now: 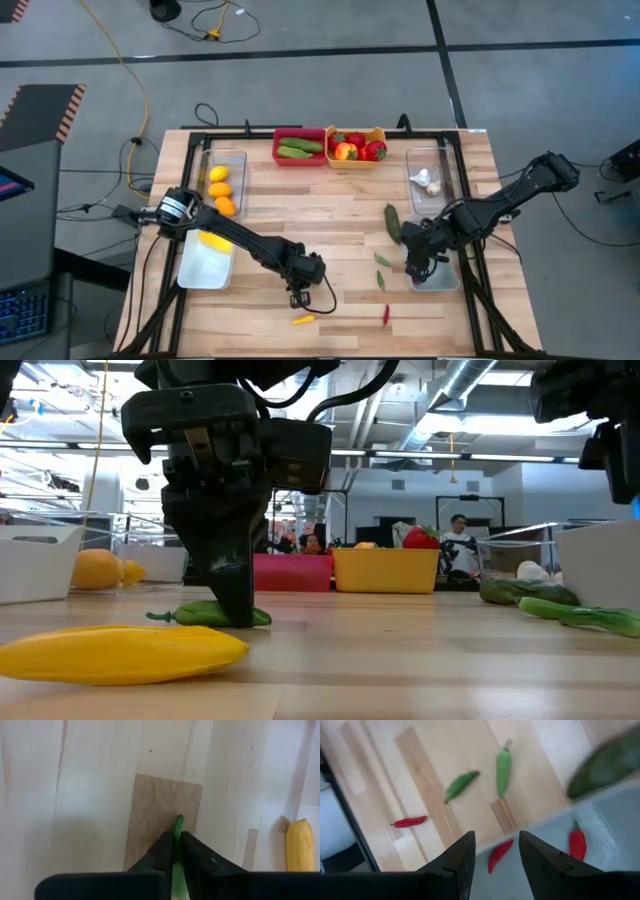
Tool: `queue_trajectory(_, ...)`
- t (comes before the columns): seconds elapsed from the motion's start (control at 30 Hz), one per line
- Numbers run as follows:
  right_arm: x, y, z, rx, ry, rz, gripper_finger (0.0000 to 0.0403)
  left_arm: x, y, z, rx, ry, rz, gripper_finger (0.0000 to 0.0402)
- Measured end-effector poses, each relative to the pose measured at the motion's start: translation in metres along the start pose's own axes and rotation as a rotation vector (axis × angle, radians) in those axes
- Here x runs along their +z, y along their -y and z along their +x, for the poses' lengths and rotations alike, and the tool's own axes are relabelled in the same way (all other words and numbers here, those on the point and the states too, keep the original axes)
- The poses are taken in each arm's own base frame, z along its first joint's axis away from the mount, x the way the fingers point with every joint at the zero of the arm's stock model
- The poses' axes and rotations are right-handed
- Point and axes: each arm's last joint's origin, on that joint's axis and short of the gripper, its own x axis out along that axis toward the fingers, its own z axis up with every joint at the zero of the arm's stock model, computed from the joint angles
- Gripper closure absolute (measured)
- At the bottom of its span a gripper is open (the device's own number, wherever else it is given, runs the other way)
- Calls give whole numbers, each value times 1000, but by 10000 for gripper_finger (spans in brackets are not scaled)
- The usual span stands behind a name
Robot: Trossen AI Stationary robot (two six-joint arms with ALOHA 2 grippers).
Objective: Sort produce into baskets
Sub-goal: Put the green chili pepper into the gray bin
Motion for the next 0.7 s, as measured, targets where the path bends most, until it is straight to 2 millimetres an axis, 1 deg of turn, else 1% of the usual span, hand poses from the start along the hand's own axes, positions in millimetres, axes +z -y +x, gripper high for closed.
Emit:
queue_trajectory(0.1, 4, -5, 0, 47, 43, -66, 223, 5, -3, -6, 1, 16, 24, 394)
queue_trajectory(0.17, 8, -9, -1, 75, 102, -122, 223, 15, -4, -12, 15, 66, 60, 394)
queue_trajectory(0.3, 16, -17, -3, 107, 241, -228, 223, 45, -5, -36, 36, 202, 125, 388)
queue_trajectory(0.4, 21, -22, -5, 114, 332, -286, 223, 64, -6, -51, 53, 278, 179, 385)
queue_trajectory(0.5, 25, -25, -7, 109, 410, -345, 223, 85, -5, -72, 80, 384, 209, 385)
queue_trajectory(0.6, 28, -28, -9, 103, 476, -390, 223, 102, -2, -91, 123, 491, 231, 385)
queue_trajectory(0.7, 31, -31, -11, 105, 521, -423, 223, 114, 2, -105, 158, 592, 271, 386)
